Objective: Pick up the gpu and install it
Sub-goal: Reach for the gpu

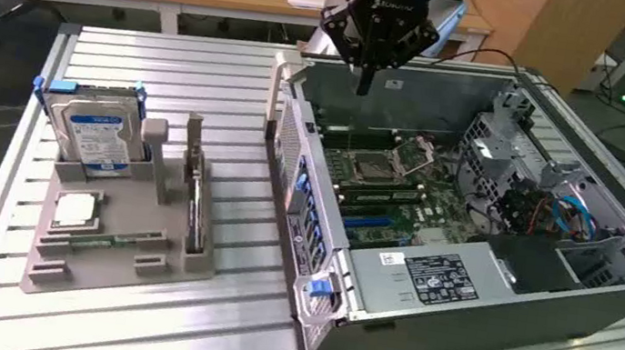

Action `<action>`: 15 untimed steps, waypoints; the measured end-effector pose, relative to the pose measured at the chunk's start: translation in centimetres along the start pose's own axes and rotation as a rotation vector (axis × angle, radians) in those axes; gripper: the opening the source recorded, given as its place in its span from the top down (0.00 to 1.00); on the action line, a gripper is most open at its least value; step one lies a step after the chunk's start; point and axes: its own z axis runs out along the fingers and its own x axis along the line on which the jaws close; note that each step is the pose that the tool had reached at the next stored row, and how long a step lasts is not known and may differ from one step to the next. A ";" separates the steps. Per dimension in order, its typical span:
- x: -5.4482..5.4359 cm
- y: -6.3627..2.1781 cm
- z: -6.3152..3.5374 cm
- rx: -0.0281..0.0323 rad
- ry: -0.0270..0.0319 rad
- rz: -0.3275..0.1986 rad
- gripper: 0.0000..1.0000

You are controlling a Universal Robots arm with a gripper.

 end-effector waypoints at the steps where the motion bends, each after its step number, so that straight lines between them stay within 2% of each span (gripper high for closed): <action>1: 0.0 0.00 0.00 0.0000 0.0000 0.000 0.89; 4: 0.2 -0.02 0.00 0.0000 0.0000 0.000 0.89; 8: 1.1 -0.13 -0.03 0.0000 0.0000 0.000 0.89; 15: 3.6 -0.57 -0.09 -0.0001 0.0000 -0.001 0.89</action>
